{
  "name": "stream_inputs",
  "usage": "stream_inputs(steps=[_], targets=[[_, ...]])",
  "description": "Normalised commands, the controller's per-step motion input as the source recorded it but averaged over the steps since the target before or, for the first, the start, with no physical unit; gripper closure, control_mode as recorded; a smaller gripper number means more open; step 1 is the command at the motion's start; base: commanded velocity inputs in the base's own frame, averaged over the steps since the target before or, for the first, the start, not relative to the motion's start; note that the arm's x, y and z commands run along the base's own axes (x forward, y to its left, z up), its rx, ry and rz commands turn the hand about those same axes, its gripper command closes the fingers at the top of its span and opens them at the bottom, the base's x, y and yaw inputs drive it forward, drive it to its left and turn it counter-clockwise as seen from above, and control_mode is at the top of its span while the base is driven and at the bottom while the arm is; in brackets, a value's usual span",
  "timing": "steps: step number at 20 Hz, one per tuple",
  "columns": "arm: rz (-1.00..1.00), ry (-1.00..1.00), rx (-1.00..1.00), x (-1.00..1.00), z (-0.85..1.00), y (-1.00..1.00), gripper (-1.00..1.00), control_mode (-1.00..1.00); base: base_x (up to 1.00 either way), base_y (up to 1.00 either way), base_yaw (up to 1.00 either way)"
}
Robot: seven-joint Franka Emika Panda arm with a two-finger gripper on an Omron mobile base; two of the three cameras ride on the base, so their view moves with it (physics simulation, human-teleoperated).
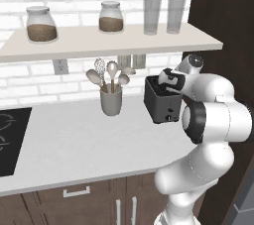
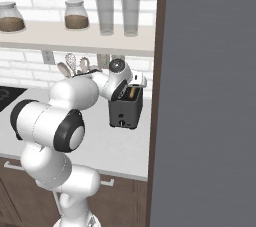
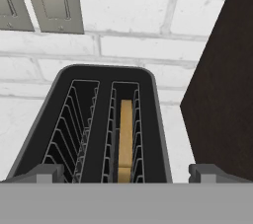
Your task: Start the toaster. Once the lever pops up, take the bread to the plate on the dining counter.
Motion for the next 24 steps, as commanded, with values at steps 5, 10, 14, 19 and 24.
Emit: stream_inputs(steps=[5,10,14,19,24], targets=[[0.00,0.00,0.00,0.00,0.00,0.00,-1.00,-1.00,0.00,0.00,0.00],[0.00,0.00,0.00,0.00,0.00,0.00,-1.00,-1.00,0.00,0.00,0.00],[0.00,0.00,0.00,0.00,0.00,0.00,-1.00,-1.00,0.00,0.00,0.00],[0.00,0.00,0.00,0.00,0.00,0.00,-1.00,-1.00,0.00,0.00,0.00],[0.00,0.00,0.00,0.00,0.00,0.00,-1.00,-1.00,0.00,0.00,0.00]])
